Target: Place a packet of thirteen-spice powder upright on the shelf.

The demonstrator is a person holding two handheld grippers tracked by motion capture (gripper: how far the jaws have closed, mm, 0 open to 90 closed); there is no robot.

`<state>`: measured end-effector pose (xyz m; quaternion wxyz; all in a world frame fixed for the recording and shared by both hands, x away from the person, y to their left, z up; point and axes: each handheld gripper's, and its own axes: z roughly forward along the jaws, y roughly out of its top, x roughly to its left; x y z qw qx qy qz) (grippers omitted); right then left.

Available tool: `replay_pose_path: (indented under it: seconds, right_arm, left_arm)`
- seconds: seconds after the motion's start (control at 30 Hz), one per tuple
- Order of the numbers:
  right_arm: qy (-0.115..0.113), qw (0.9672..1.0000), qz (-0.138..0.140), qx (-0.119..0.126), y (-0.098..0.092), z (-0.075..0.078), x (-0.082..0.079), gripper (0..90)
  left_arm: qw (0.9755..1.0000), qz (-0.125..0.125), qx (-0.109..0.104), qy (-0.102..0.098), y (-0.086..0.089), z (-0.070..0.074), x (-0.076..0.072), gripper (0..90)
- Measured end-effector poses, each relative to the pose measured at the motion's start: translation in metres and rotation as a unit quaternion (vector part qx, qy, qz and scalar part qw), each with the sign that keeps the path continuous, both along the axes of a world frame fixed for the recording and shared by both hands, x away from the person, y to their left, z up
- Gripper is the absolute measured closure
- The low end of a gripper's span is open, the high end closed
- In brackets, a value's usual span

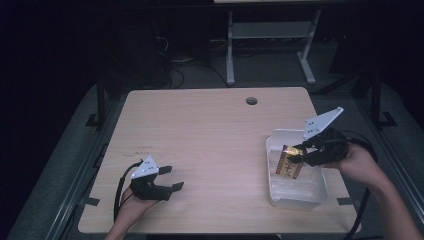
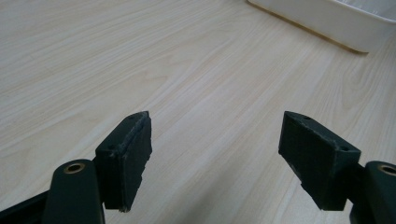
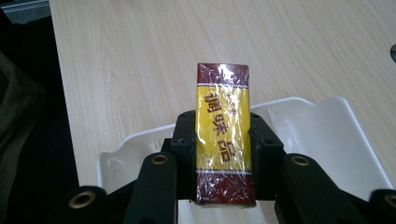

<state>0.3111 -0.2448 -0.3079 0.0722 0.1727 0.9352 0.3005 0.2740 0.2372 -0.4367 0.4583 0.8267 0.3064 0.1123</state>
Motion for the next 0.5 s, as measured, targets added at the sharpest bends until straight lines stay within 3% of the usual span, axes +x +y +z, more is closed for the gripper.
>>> replay_pose_path:
  seconds: [0.5]
  right_arm:
    - [0.012, 0.9999, -0.003, -0.007, -0.006, -0.015, 0.002, 68.1]
  left_arm:
    - [1.0, 0.0, -0.002, 0.0, 0.0, 0.0, 0.001, 25.1]
